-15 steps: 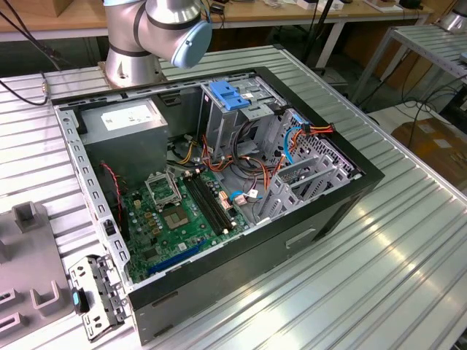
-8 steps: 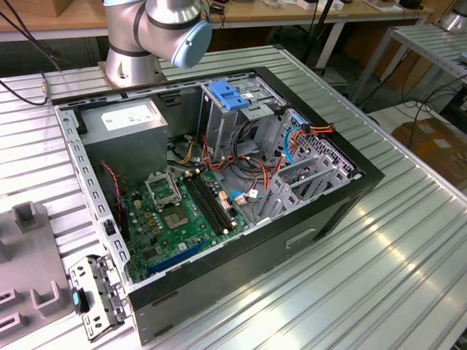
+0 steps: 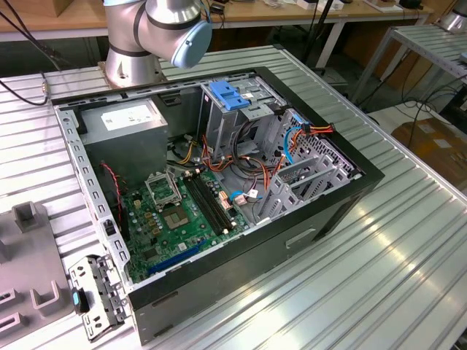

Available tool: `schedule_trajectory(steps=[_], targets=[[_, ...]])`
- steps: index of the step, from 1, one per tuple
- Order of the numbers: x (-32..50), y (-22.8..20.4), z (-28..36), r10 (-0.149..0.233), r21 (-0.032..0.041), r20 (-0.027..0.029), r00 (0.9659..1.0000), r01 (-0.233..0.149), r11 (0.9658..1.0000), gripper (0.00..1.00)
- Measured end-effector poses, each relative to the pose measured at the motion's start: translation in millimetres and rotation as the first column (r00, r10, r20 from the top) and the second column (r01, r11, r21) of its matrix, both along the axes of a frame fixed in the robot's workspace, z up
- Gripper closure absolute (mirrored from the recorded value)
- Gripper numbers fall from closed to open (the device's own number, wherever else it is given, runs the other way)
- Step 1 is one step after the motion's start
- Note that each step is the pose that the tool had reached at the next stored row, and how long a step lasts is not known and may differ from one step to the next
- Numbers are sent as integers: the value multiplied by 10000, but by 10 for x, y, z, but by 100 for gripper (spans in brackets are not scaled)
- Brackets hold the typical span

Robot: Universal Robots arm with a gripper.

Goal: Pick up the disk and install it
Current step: 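Pick up the disk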

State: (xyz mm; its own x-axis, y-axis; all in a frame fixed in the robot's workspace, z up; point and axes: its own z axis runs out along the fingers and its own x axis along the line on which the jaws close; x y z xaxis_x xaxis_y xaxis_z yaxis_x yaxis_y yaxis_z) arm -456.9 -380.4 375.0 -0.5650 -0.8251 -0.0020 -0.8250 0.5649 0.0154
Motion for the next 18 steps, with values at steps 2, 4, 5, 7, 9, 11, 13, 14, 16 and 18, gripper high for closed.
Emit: schedule_trajectory(steps=[2,4,5,7,9,11,13,14,16,18], targets=[[0,0,-2,376,-1,0,9993,-376,9993,89],[0,1,-8,726,-3,6,9974,-726,9974,89],[0,2,-18,913,-4,31,9958,-913,9958,89],[0,2,-28,1152,-9,84,9933,-1152,9933,89],[0,2,-39,1574,-11,102,9875,-1574,9875,89],[-1,1,-53,2102,-12,104,9776,-2102,9777,89],[-1,1,-65,2374,-8,107,9714,-2374,9714,84],[-1,1,-83,2689,2,109,9631,-2689,9632,77],[-10,0,-103,2826,21,115,9592,-2827,9592,65],[-22,1,-122,2951,92,138,9554,-2952,9554,58]])
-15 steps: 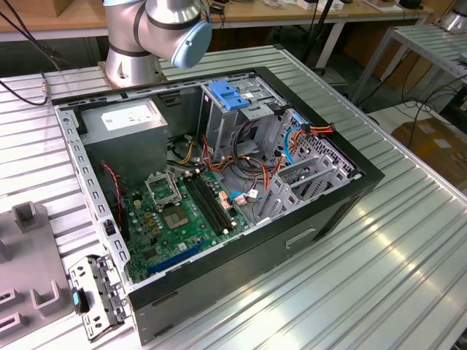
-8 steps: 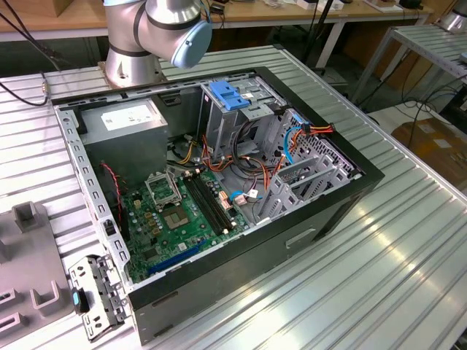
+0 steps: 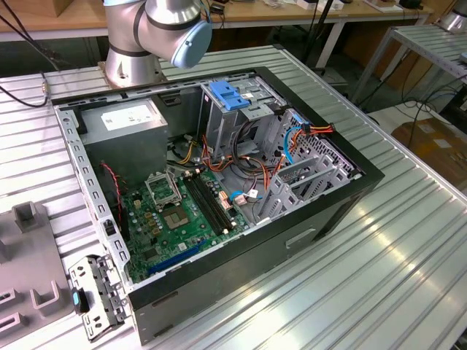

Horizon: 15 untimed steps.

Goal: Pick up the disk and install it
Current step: 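Pick up the disk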

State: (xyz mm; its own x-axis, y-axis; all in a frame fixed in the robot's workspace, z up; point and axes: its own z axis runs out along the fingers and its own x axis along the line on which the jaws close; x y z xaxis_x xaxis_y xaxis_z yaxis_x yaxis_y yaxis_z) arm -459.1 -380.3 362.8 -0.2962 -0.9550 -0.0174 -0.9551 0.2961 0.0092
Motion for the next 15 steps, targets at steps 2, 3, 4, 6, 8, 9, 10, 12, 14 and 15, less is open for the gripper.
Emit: schedule_trajectory(steps=[2,3,4,6,8,9,10,12,14,15], targets=[[0,0,0,1,14,0,10000,-1,10000,58],[0,0,0,2,15,1,10000,-2,10000,58],[0,-1,0,3,15,0,10000,-3,10000,58],[0,0,0,5,16,0,10000,-5,10000,58],[0,0,0,7,16,1,10000,-7,10000,58],[0,0,0,7,16,0,10000,-7,10000,58],[0,-1,0,7,16,0,10000,-7,10000,58],[0,0,0,8,16,1,10000,-8,10000,58],[0,-1,0,7,16,0,10000,-7,10000,58],[0,-1,0,8,16,1,10000,-8,10000,58]])
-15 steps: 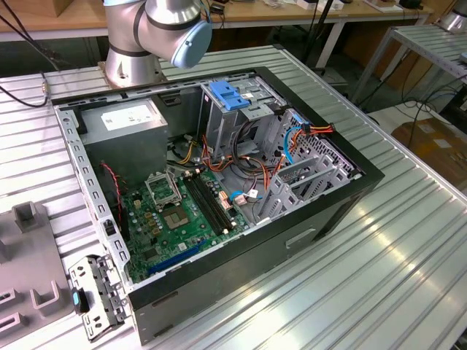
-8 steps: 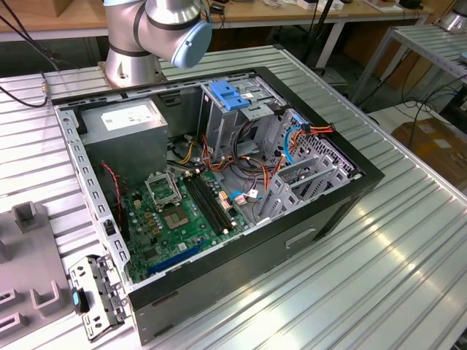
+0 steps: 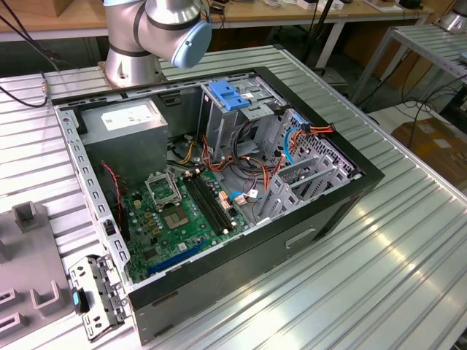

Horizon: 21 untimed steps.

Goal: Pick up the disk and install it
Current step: 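Pick up the disk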

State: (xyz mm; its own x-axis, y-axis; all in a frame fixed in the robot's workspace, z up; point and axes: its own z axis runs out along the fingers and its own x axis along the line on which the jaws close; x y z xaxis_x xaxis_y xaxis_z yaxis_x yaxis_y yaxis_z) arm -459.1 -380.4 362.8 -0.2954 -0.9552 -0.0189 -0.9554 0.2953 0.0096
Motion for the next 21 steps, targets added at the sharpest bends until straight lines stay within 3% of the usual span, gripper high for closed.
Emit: schedule_trajectory(steps=[4,8,12,15,21], targets=[[0,0,-2,43,-1,-1,10000,-43,10000,58],[0,0,-24,507,0,20,9987,-507,9987,58],[-23,0,-73,1119,5,22,9937,-1119,9937,58],[-75,0,-82,1185,12,24,9929,-1185,9929,58],[-78,0,-82,1186,13,25,9929,-1186,9929,58]])
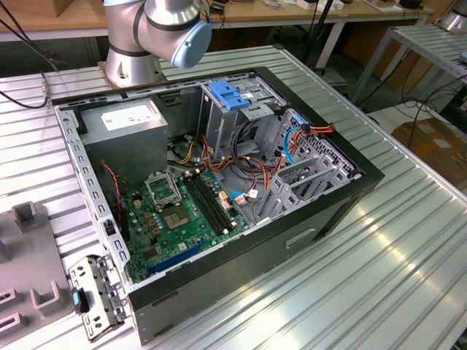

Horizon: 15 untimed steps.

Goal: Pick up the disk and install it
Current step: 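Pick up the disk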

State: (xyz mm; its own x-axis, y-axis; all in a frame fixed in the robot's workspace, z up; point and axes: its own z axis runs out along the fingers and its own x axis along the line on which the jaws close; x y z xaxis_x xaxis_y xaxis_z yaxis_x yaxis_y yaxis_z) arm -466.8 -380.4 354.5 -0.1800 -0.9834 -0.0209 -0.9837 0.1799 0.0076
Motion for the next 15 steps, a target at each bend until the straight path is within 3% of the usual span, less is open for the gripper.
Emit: schedule_trajectory(steps=[9,15], targets=[[-1,0,0,66,0,0,10000,-66,10000,58],[-2,0,-2,563,0,0,9984,-563,9984,58]])
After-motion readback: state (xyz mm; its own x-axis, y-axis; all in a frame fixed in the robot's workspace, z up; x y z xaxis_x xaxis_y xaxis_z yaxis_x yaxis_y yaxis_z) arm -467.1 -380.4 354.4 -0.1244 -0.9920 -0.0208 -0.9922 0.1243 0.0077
